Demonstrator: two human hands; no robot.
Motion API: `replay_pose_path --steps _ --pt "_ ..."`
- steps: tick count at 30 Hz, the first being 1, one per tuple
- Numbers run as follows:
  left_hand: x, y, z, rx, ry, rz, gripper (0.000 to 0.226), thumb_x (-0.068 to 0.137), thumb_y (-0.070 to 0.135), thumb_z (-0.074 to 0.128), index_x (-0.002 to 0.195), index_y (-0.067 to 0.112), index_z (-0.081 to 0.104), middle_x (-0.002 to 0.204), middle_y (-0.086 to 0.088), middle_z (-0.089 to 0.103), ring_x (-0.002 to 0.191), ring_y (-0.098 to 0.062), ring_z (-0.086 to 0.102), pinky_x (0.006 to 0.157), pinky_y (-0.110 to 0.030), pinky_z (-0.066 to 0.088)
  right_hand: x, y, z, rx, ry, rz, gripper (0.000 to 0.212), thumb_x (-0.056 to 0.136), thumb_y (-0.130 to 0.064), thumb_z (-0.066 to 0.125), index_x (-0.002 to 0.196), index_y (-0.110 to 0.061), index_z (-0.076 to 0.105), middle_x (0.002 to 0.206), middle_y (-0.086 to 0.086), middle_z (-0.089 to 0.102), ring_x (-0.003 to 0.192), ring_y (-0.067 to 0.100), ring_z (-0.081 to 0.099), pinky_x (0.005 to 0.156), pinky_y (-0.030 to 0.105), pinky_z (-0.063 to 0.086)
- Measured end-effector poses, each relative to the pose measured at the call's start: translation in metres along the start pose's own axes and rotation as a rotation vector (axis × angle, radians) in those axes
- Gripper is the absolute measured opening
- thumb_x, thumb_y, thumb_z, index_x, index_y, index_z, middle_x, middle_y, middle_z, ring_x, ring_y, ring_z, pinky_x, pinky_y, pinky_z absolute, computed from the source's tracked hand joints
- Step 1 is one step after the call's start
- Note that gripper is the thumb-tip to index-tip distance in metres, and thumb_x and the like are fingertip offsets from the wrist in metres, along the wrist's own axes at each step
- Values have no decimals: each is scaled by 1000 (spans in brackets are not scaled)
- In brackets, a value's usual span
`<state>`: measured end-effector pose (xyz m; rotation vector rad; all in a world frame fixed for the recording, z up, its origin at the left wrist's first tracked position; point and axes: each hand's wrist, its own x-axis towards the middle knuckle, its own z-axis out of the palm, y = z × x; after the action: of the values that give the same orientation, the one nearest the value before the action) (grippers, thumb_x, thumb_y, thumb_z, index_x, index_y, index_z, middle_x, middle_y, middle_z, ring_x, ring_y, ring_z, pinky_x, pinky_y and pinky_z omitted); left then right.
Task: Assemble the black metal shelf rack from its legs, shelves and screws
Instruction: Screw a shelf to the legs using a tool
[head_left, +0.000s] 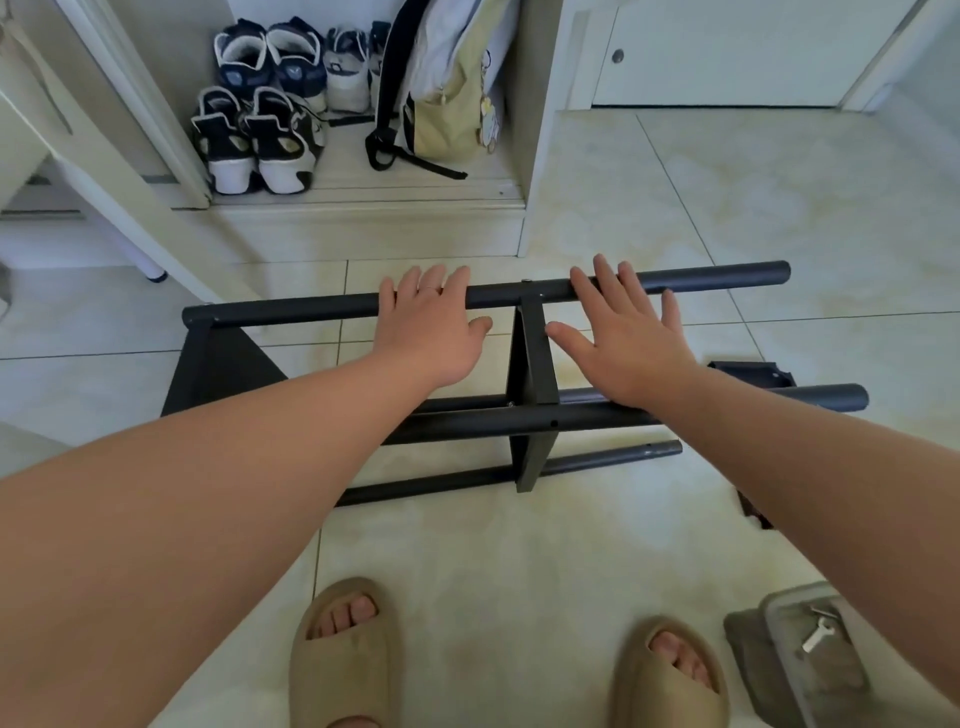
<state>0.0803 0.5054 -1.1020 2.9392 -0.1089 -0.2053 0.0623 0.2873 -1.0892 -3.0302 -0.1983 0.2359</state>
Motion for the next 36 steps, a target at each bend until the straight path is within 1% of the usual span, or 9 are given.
replay_pose_path --steps 2,6,12,16,21,24,27,31,36 --pt "-6 4 -4 -18 -30 -44 68 101 58 31 158 28 11 168 -6 5 153 -32 -2 122 -53 -3 -9 4 -5 8 -6 -6 77 95 -73 9 161 -34 0 169 -8 -11 155 15 -15 123 55 -6" --pt "-28 22 -17 -39 -15 -11 67 101 60 27 158 29 13 168 -6 3 153 -33 -4 122 -56 -1 -46 14 -16 2 -17 2 76 95 -70 8 161 -35 0 169 -8 -10 155 15 -16 123 54 -6" --pt "-73 74 -28 -3 31 255 64 101 57 31 157 29 17 168 -3 5 153 -30 -3 122 -55 1 -117 48 -28 -47 -21 48 77 93 -71 7 161 -36 -3 168 -10 -13 155 17 -16 123 53 -6" --pt "-94 120 -27 39 48 471 64 102 57 32 158 29 17 168 -2 2 153 -29 -5 124 -51 -1 -162 85 -32 -91 -31 86 83 88 -74 -1 161 -35 -4 168 -11 -13 155 16 -16 123 53 -6" --pt "-109 175 -11 21 43 696 64 102 56 33 157 27 18 168 -2 3 153 -26 -7 123 -44 1 -219 145 -23 -176 -134 166 88 79 -77 -13 159 -39 -12 166 -15 -20 153 14 -21 123 52 -9" --pt "-116 206 12 37 -14 789 65 102 56 33 158 26 17 168 -4 5 153 -27 -6 124 -43 5 -252 182 -4 -164 -239 223 79 87 -75 -3 157 -41 -16 165 -17 -21 152 14 -23 124 50 -9" --pt "-122 231 43 85 -126 876 66 101 55 34 158 26 16 168 -6 4 154 -27 -5 124 -43 6 -284 211 25 -126 -313 252 69 100 -66 11 159 -40 -11 168 -14 -10 155 14 -14 125 45 -3" --pt "-134 250 89 111 -307 997 63 100 52 41 156 27 25 167 -5 8 153 -26 0 122 -44 14 -314 229 75 -5 -383 266 61 106 -54 23 161 -37 2 168 -11 14 155 16 9 124 40 13" --pt "-151 248 145 186 -462 1129 61 97 49 49 152 28 31 167 -7 9 152 -27 3 121 -45 20 -314 243 133 193 -449 449 53 107 -35 37 158 -23 28 158 0 40 143 25 39 112 40 38"
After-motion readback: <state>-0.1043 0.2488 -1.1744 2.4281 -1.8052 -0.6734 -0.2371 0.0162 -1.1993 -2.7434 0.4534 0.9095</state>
